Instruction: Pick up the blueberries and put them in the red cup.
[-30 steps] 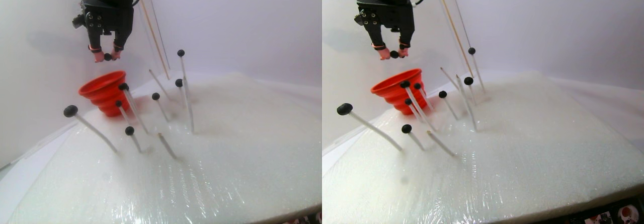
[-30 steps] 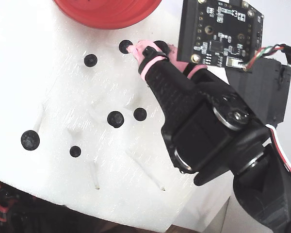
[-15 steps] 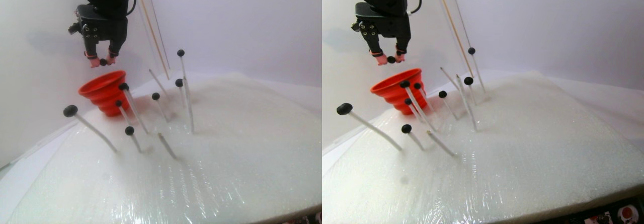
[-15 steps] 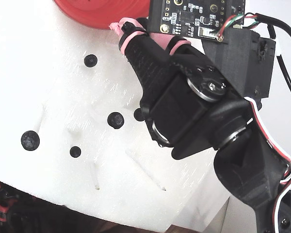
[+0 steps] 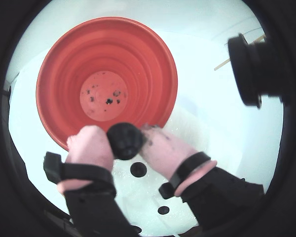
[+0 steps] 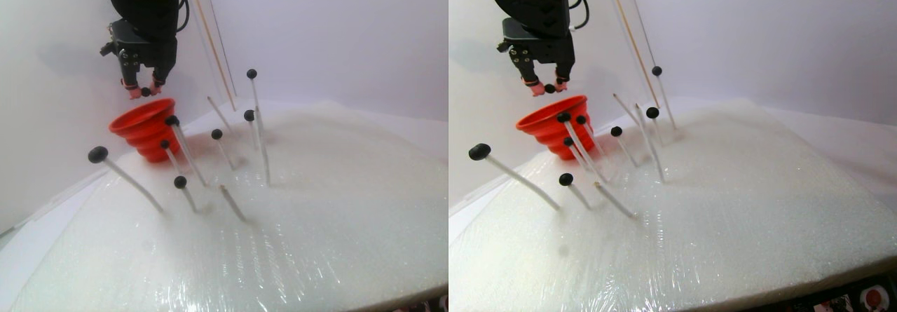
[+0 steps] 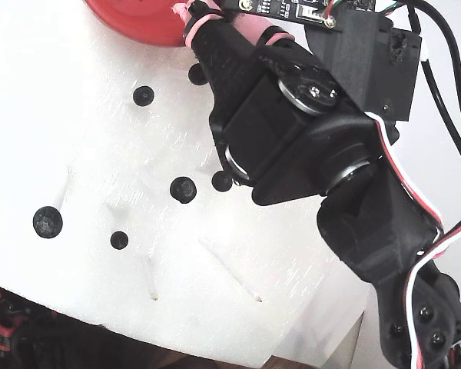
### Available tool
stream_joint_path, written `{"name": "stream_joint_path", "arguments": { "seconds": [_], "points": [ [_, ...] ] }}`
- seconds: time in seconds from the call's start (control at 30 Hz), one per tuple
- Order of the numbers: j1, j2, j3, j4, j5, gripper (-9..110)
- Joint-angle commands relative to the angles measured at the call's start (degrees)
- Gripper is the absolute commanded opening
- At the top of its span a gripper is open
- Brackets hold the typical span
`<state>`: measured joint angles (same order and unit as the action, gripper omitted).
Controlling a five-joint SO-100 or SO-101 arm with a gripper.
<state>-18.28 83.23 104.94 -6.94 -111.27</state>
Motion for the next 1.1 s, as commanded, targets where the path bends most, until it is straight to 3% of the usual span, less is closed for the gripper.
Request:
{"name": "stream_joint_path", "arguments": {
  "seconds": [0.0, 0.3, 1.07],
  "points": [
    [-4.75, 0.7, -4.39, -1.85, -0.35, 12],
    [-4.75, -1.05, -5.1, -4.04, -0.09, 18],
    [-1.93, 3.69, -2.37, -1.85, -3.25, 17]
  ]
}}
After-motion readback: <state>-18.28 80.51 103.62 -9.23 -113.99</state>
